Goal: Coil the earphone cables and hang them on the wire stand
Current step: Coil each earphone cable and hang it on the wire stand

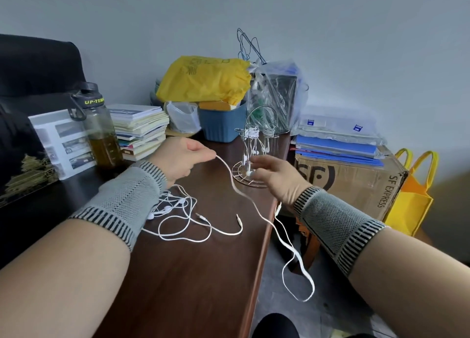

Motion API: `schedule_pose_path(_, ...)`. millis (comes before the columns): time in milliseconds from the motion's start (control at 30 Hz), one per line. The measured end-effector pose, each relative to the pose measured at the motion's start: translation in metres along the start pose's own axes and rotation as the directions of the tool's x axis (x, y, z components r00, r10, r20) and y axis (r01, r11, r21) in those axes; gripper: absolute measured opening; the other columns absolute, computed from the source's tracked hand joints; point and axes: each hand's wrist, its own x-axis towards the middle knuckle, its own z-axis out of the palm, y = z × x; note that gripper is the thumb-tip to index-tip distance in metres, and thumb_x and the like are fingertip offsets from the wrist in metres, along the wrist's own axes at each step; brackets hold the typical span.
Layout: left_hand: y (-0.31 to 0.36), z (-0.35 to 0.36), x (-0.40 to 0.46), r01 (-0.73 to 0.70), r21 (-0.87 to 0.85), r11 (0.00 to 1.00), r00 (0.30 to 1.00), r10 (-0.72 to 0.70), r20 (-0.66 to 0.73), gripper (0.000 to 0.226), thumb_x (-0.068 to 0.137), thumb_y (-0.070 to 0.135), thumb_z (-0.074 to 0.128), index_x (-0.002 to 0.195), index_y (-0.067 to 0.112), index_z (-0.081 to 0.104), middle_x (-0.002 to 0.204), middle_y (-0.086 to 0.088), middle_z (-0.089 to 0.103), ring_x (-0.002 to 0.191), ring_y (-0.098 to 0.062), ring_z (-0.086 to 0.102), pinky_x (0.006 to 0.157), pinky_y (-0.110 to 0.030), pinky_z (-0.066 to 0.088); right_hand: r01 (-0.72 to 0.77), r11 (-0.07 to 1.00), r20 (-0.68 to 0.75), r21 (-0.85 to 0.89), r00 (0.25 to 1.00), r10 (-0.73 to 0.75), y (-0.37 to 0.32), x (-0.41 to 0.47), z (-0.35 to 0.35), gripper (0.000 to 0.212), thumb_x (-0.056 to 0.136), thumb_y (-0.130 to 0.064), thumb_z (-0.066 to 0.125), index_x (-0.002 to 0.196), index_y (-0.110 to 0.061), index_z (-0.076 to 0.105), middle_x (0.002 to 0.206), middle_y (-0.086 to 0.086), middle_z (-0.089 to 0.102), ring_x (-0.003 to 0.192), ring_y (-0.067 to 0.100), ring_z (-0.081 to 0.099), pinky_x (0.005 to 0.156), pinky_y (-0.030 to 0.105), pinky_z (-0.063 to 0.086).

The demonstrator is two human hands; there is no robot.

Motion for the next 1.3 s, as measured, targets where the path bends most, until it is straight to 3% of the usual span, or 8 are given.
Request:
schedule_pose_path(200,0.017,0.034,-0.002,-0.111,0.100,0.989,0.987,0.098,0.130,0.015,0.087,0.029,0.069,0.083,0.015,0.073,0.036,0.016,0.039,0.037,-0.003,0.037,0.049,-0.024,0.028,0.017,0.965,0.057,0.260,0.998,-0.033,-0.006,-0.006,0.006,0.012,0.091,-0.013,0.061,0.084,-0.007,0.070,0.050,-0.004,0.037,0.044,0.011,0.031,0.042,0.023,0.033)
schedule_pose_path(333,0.016,0.032,0.007,-0.049,0.005,0.999,0.989,0.047,0.137,0.014,0.089,0.025,0.068,0.084,0.012,0.072,0.047,0.011,0.037,0.042,-0.007,0.030,0.043,-0.021,0.027,-0.026,0.938,-0.052,0.346,0.998,0.046,0.006,-0.007,-0.024,0.023,0.087,-0.013,0.062,0.065,-0.011,0.070,0.046,-0.005,0.032,0.045,0.013,0.020,0.044,0.022,0.017)
schedule_pose_path(467,0.013,0.039,0.021,-0.008,-0.089,0.996,0.998,0.014,0.066,0.009,0.089,0.020,0.068,0.088,0.012,0.071,0.066,0.003,0.050,0.051,-0.007,0.037,0.044,-0.018,0.030,-0.049,0.973,-0.252,0.226,0.962,0.108,0.020,0.000,-0.046,0.047,0.088,-0.032,0.056,0.048,-0.010,0.068,0.047,0.001,0.051,0.047,0.018,0.036,0.050,0.027,0.037)
schedule_pose_path(567,0.006,0.053,0.039,0.003,-0.075,0.997,0.998,-0.007,-0.062,0.009,0.089,0.021,0.067,0.095,0.018,0.073,0.077,0.004,0.063,0.060,-0.007,0.049,0.049,-0.018,0.037,-0.141,0.990,-0.383,-0.007,0.915,0.127,0.029,0.007,-0.062,0.042,0.086,-0.034,0.061,0.054,-0.008,0.066,0.065,0.020,0.063,0.058,0.023,0.051,0.064,0.045,0.053)
schedule_pose_path(733,-0.002,0.085,0.072,0.021,-0.030,0.999,0.980,-0.027,-0.199,0.023,0.086,0.023,0.069,0.108,0.023,0.074,0.105,0.004,0.071,0.086,-0.009,0.062,0.078,-0.022,0.049,-0.221,0.933,-0.378,-0.283,0.920,0.103,0.044,0.018,-0.074,0.032,0.084,-0.022,0.061,0.065,0.004,0.064,0.061,0.013,0.056,0.058,0.021,0.050,0.066,0.041,0.055)
schedule_pose_path(867,-0.006,0.106,0.090,0.062,-0.031,0.998,0.971,-0.067,-0.230,0.024,0.084,0.026,0.072,0.107,0.020,0.075,0.085,0.011,0.065,0.066,0.001,0.054,0.058,-0.013,0.042,-0.233,0.895,-0.265,-0.381,0.955,0.135,0.049,0.034,-0.071,0.030,0.087,-0.024,0.060,0.068,-0.001,0.064,0.058,0.010,0.053,0.053,0.018,0.045,0.057,0.030,0.049)
schedule_pose_path(1133,-0.014,0.125,0.107,0.066,0.060,0.996,0.978,-0.053,-0.202,0.022,0.080,0.030,0.071,0.059,0.026,0.065,0.070,0.001,0.063,0.070,-0.013,0.055,0.072,-0.026,0.048,-0.226,0.761,-0.019,-0.608,0.962,0.271,0.058,0.071,-0.054,0.037,0.083,-0.044,0.065,0.077,-0.008,0.064,0.067,0.000,0.056,0.059,0.012,0.052,0.053,0.023,0.043)
schedule_pose_path(1300,-0.013,0.123,0.111,0.047,0.029,0.999,0.978,-0.040,-0.204,0.012,0.083,0.029,0.070,0.088,0.020,0.076,0.069,0.012,0.065,0.067,-0.002,0.056,0.066,-0.019,0.042,-0.127,0.837,-0.087,-0.532,0.992,0.095,0.054,0.084,-0.035,0.043,0.079,-0.052,0.068,0.107,-0.020,0.060,0.094,-0.006,0.060,0.086,0.012,0.058,0.075,0.024,0.046)
